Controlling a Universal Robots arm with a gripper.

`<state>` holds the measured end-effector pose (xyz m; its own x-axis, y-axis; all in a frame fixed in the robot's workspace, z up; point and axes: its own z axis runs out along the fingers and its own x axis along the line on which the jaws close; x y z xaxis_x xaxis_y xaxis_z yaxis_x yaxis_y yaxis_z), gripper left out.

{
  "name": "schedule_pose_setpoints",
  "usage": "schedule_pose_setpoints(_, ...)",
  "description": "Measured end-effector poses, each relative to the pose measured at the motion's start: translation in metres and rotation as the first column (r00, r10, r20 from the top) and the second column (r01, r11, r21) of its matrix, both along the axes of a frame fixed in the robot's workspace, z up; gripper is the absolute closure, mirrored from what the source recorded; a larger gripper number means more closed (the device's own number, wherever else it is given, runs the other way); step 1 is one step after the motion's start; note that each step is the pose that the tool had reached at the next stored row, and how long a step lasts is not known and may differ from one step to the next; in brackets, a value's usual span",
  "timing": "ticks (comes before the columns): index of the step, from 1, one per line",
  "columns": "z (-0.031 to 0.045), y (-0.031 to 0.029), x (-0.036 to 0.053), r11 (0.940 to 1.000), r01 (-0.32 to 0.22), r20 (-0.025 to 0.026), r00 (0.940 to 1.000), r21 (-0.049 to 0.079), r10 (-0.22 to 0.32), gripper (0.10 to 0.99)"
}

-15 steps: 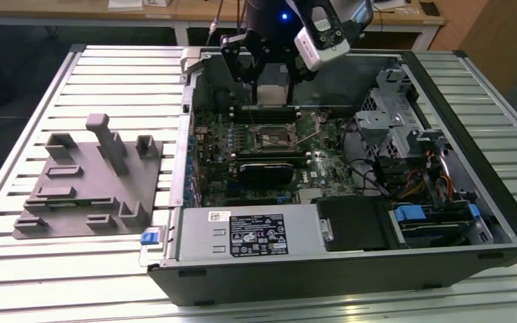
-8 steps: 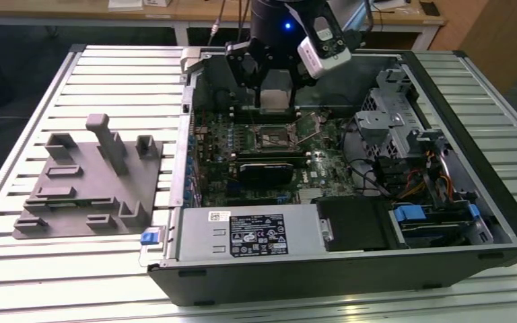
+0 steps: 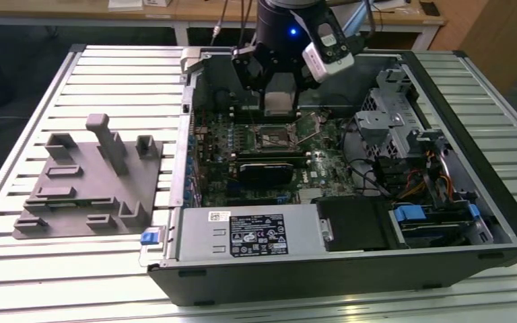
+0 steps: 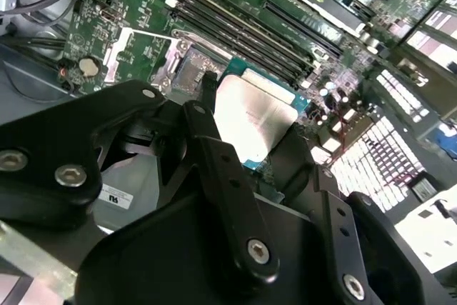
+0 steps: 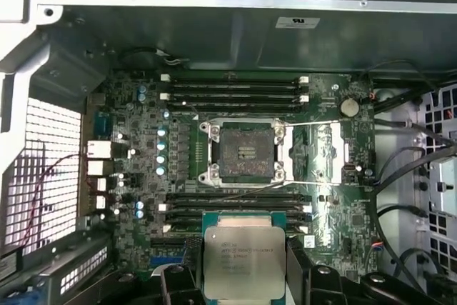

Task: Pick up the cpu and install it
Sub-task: 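Pick up the cpu and move it towards the insertion slot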

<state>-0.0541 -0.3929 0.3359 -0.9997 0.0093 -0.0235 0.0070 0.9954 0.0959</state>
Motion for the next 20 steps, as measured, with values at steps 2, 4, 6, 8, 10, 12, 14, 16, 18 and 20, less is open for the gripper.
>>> schedule_pose_setpoints(2,-0.0037,0.0010,0.0007,1.0000,0.000,0.0000,1.0000,-0.001,0.000,0.541)
schedule_pose_setpoints(4,-0.0074,0.0017,0.0012,1.0000,0.000,0.0000,1.0000,-0.003,0.000,0.541)
schedule_pose_setpoints(6,-0.0109,0.0023,0.0016,1.0000,0.000,-0.0001,1.0000,-0.005,0.000,0.541)
schedule_pose_setpoints(8,-0.0145,0.0030,0.0020,1.0000,0.000,-0.0001,1.0000,-0.008,0.000,0.541)
schedule_pose_setpoints(10,-0.0181,0.0039,0.0023,0.9999,0.000,-0.0001,1.0000,-0.012,0.000,0.541)
schedule_pose_setpoints(12,-0.0215,0.0049,0.0026,0.9999,0.000,-0.0001,1.0000,-0.017,0.000,0.541)
schedule_pose_setpoints(14,-0.0251,0.0061,0.0031,0.9998,0.000,-0.0001,1.0000,-0.021,0.000,0.541)
schedule_pose_setpoints(16,-0.0284,0.0076,0.0035,0.9997,0.000,-0.0003,1.0000,-0.024,0.000,0.541)
schedule_pose_setpoints(18,-0.0317,0.0094,0.0041,0.9997,0.000,-0.0005,1.0000,-0.026,0.000,0.541)
schedule_pose_setpoints(20,-0.0349,0.0115,0.0048,0.9996,0.000,-0.0006,1.0000,-0.027,0.000,0.541)
